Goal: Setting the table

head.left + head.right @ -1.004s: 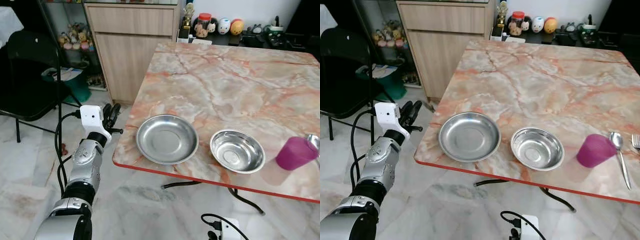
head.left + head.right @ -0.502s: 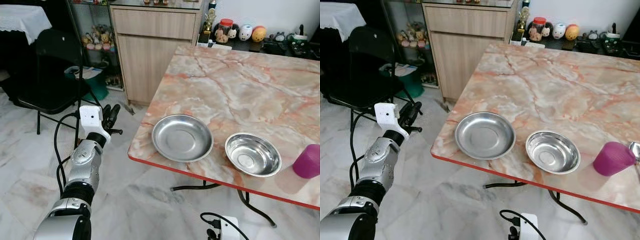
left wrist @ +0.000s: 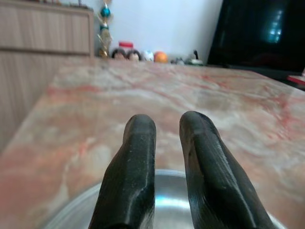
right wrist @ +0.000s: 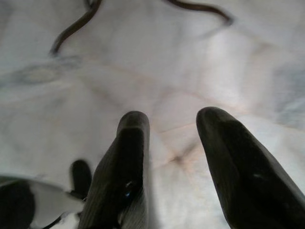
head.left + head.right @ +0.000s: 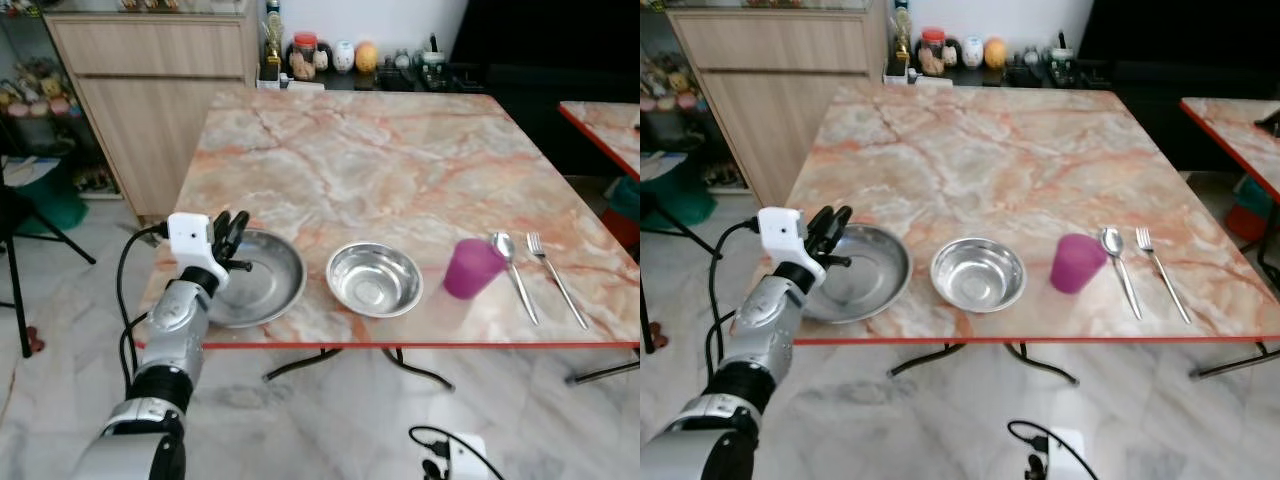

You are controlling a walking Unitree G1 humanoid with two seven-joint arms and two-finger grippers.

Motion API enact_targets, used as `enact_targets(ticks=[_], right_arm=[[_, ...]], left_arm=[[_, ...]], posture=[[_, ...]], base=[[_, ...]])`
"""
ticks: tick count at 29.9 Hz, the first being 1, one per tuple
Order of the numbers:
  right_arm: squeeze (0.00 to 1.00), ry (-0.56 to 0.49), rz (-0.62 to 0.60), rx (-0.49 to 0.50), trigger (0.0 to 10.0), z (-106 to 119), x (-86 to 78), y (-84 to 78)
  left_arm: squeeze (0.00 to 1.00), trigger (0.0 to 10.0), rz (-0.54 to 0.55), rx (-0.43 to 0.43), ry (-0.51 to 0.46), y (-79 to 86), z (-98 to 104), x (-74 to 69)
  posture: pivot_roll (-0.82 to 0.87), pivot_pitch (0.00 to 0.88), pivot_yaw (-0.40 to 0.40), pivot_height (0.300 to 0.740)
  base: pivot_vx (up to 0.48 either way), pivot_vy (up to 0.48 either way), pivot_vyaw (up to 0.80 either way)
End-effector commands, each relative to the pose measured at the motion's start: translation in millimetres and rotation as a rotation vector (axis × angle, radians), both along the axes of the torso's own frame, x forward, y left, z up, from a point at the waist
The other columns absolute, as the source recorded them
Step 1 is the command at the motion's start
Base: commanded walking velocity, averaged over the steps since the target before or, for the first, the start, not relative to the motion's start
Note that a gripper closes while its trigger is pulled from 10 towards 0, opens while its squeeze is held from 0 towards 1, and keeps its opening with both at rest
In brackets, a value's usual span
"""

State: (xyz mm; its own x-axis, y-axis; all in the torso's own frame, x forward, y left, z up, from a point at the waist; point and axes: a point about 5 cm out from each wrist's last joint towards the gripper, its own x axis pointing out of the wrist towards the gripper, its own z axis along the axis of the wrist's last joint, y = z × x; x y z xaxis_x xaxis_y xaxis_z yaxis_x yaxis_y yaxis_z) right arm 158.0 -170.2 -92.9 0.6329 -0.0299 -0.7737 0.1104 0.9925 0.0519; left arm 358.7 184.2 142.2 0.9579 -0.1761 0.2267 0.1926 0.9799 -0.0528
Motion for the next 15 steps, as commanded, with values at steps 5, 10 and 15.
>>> enact_targets(ticks=[5, 10, 15], right_arm=[[0.0, 0.009, 0.001, -0.009, 10.0, -1, -1.6, -3.8], [0.0, 0.007, 0.004, -0.007, 10.0, 0, -1.3, -3.4], [0.0, -0.004, 0.032, -0.016, 10.0, 1, 0.3, -3.1]], left_arm=[[0.0, 10.0, 0.061, -0.031, -0.023, 7.3, 7, 1.9], [0.0, 10.0, 0.085, -0.045, -0.034, 12.0, 11, 2.5], [0.0, 10.0, 0.099, -0.053, -0.028, 13.4, 10, 2.3]], posture=[[0.1, 0.0, -0.008, 0.74], [0.1, 0.0, -0.008, 0.74], [0.1, 0.0, -0.008, 0.74]], base=[[0.0, 0.0, 0.0], [0.0, 0.0, 0.0], [0.0, 0.0, 0.0]])
